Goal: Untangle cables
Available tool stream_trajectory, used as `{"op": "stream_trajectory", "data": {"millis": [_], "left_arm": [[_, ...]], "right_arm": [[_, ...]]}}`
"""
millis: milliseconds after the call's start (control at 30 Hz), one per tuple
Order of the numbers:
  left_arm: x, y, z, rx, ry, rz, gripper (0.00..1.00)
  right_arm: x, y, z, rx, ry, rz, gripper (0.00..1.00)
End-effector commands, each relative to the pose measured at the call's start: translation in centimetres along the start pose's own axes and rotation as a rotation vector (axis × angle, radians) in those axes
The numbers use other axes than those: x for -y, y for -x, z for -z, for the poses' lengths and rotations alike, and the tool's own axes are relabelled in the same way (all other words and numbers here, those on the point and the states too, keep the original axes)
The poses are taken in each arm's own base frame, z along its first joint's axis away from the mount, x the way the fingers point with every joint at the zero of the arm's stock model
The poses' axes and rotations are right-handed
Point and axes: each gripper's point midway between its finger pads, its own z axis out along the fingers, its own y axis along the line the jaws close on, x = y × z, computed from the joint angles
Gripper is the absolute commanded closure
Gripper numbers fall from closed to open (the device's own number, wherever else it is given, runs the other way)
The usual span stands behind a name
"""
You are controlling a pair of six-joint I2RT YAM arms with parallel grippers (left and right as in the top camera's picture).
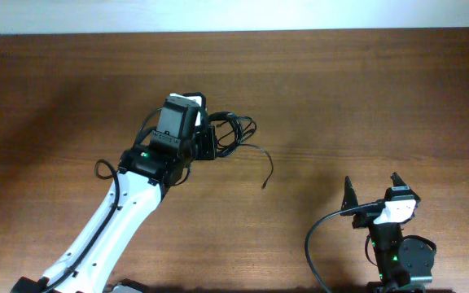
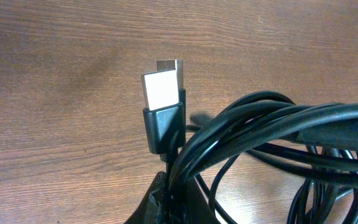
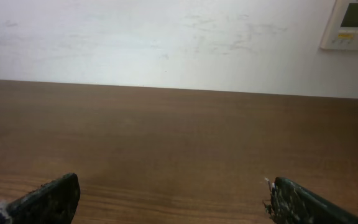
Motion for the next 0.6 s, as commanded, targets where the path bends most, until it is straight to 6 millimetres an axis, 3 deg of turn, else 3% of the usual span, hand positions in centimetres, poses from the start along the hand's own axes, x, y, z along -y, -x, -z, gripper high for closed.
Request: {"op": "stream_trajectory", "data": {"millis": [0,67,100,167,267,333,400,467,567], "left_arm": [[0.3,0.4,0.7,0.019,-0.012,-0.002,1.0],[0.2,0.3,0.7,0.015,-0.011,-0.002,1.0],[0.2,0.2,0.7,0.014,-0.01,-0.002,1.0],[0.2,0.2,0.7,0.014,-0.01,-0.002,1.0],[0.2,0.1,0.7,0.008,-0.008,-0.002,1.0],[0.1,-0.1,0.7,0.001,-0.006,-0.002,1.0],[0.1,-0.2,0.7,-0.003,-0.005,-0.002,1.0],[0.2,-0.2,0.7,-0.005,-0.011,-0.002,1.0],[1.1,-0.6,0.7,-0.026,-0.064,0.002,1.0]], "right_arm": [[-0.1,-0.2,0.0,-0.002,0.006,0.008,0.02],[-0.8,-0.1,0.0,0.002,0.042,0.007,0.02],[-2.3,0.1,0.1,0.011,0.129,-0.005,0.02],[-7.5,0.9,1.7,-0.007,0.454,-0.212,0.02],[-12.0,0.9,4.9,-0.168,0.766,-0.517,0.02],[-13.1,0.9,6.0,-0.243,0.844,-0.616,0.02],[-12.8,1.4,5.8,-0.231,0.826,-0.65,0.02],[-12.8,4.2,6.1,-0.14,0.865,-0.682,0.01],[-11.6,5.5,5.1,-0.215,0.783,-1.029,0.01]]}}
